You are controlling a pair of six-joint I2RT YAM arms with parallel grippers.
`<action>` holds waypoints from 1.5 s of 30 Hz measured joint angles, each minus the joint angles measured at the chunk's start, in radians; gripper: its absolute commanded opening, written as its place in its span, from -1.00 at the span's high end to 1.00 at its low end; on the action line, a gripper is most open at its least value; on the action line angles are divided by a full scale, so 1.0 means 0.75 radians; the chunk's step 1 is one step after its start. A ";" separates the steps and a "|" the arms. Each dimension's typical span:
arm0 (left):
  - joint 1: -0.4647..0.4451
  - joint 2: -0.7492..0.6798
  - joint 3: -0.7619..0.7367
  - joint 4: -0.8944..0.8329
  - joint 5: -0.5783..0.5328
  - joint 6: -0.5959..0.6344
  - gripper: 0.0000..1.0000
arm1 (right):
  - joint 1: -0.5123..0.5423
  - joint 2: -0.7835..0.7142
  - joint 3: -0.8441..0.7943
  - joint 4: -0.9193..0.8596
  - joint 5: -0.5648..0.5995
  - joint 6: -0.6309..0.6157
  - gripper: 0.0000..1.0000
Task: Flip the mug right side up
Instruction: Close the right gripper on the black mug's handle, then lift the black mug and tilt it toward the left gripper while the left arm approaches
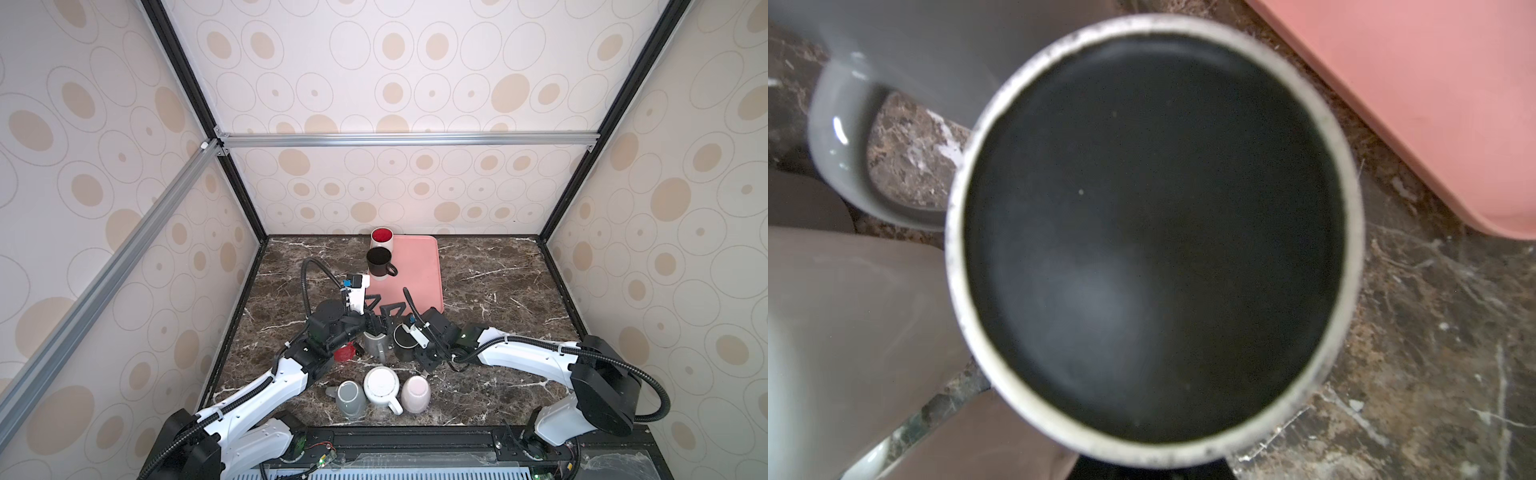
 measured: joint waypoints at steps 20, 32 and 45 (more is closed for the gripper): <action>0.000 0.000 -0.079 0.257 0.036 -0.116 -0.99 | -0.193 -0.416 -0.091 -0.039 -0.007 0.044 1.00; 0.000 0.086 -0.069 0.493 0.268 -0.228 -0.94 | -0.418 -0.629 -0.172 0.536 -0.345 0.269 1.00; 0.000 0.150 -0.086 0.865 0.435 -0.381 -0.68 | -0.465 -0.533 -0.202 1.326 -0.747 0.694 1.00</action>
